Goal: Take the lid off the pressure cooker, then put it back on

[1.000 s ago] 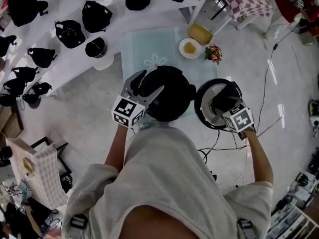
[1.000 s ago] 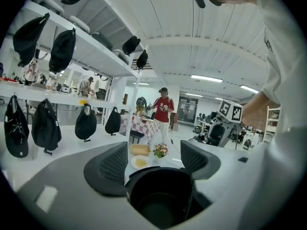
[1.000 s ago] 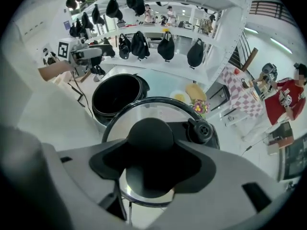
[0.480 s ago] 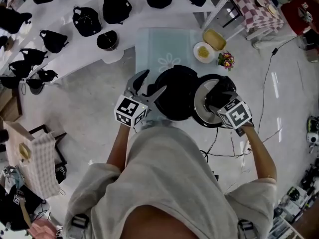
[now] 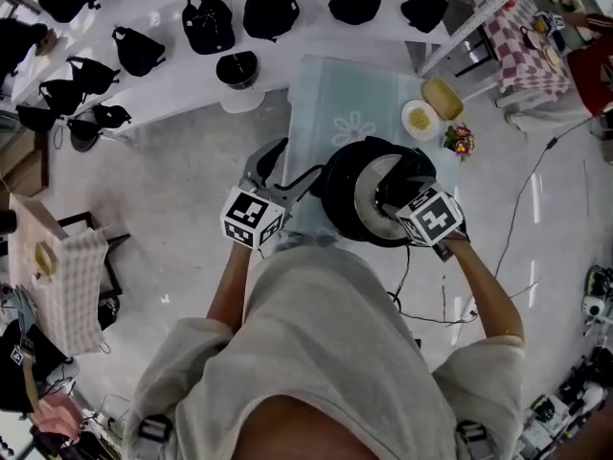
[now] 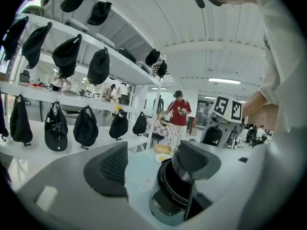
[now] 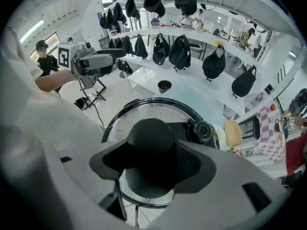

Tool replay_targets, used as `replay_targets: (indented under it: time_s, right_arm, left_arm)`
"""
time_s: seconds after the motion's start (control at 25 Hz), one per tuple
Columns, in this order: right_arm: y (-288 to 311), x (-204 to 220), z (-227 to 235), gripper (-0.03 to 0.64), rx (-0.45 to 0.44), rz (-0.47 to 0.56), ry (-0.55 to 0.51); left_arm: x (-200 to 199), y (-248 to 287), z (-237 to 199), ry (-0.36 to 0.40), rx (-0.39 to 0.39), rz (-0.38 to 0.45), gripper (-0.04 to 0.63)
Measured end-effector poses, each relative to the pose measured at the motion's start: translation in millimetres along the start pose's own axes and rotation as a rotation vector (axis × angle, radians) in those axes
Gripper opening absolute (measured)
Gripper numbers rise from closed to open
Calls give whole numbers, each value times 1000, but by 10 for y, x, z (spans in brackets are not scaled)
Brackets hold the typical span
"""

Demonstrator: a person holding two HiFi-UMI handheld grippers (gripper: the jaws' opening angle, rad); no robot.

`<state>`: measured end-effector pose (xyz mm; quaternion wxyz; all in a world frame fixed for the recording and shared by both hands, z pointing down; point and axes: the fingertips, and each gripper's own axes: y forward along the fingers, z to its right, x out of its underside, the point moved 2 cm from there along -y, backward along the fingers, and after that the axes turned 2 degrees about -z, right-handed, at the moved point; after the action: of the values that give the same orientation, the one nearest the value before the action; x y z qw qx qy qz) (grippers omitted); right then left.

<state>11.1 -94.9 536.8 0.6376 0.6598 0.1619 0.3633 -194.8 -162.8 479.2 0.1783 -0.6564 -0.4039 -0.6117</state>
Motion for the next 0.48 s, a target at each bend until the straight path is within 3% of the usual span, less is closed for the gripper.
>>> replay_targets:
  time_s: [0.48]
  right_arm:
    - [363,-271,-234,272,-16,-25,-75]
  left_arm:
    - [47,-160,-160,-15,-43,3,327]
